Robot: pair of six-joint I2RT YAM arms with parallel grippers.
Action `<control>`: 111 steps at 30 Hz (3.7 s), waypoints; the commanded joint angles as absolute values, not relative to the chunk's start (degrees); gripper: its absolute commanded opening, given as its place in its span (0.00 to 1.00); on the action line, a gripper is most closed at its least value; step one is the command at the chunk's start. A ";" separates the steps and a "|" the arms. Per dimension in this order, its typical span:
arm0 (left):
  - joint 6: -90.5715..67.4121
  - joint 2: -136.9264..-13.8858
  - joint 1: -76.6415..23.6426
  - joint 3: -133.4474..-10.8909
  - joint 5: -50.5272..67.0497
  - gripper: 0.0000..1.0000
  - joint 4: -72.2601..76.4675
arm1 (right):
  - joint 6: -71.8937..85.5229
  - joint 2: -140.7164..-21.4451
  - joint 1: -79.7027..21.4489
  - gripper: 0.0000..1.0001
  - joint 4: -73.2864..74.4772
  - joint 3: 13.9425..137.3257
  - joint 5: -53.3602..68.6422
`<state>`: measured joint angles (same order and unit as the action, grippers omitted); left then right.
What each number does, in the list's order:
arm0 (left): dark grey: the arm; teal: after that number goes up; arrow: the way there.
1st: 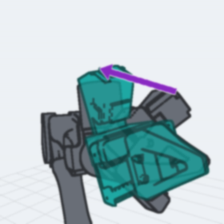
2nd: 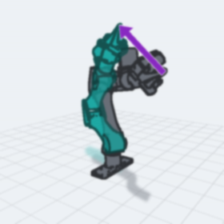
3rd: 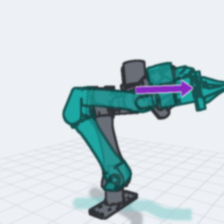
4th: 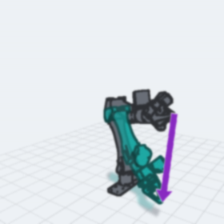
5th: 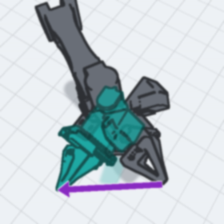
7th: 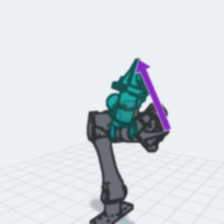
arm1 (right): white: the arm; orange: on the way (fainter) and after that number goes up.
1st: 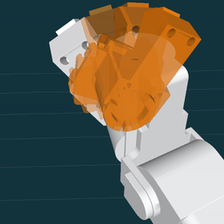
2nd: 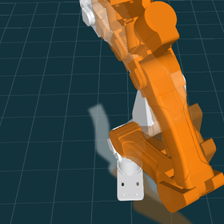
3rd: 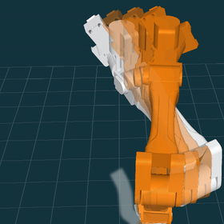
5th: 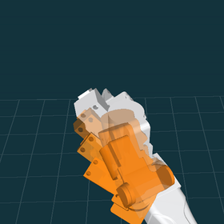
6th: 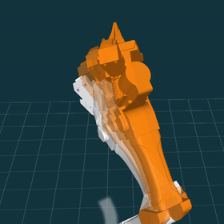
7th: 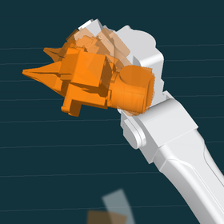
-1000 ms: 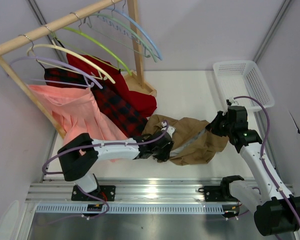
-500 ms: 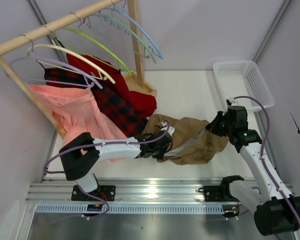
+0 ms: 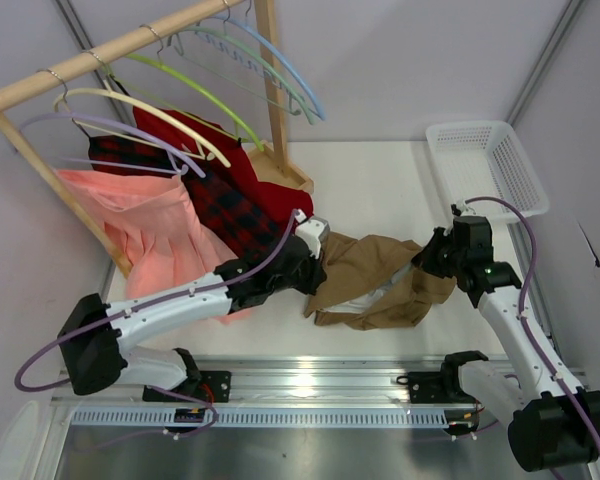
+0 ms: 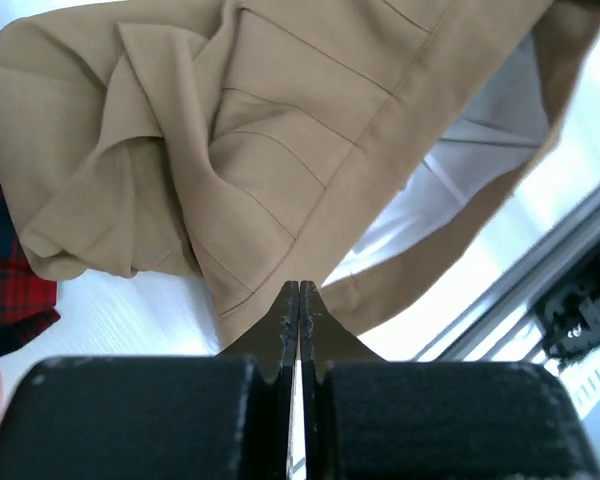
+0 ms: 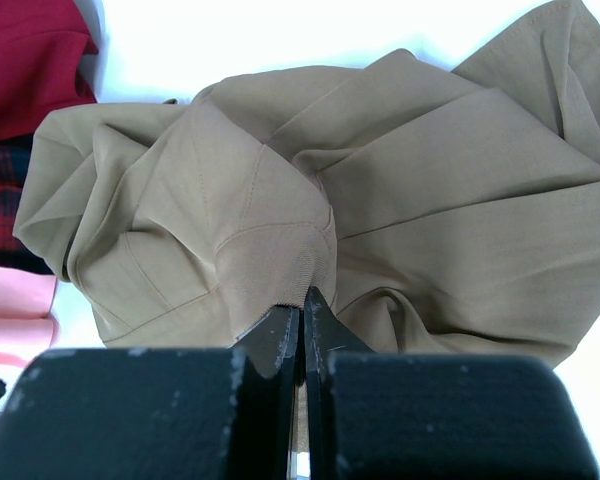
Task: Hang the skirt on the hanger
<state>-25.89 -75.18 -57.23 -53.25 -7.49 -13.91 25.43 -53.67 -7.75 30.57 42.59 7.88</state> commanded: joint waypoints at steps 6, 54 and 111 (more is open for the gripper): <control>-16.08 -72.24 -62.05 -46.41 -1.32 0.17 -9.66 | 25.93 -52.91 -7.47 0.00 29.18 42.01 7.38; -21.36 -86.84 -59.41 -48.69 -5.10 0.43 -7.12 | 25.84 -52.47 -7.47 0.00 29.27 41.05 7.73; -18.54 -68.75 -56.87 -49.39 -4.75 0.00 -9.05 | 26.54 -52.56 -7.47 0.00 29.97 41.92 5.72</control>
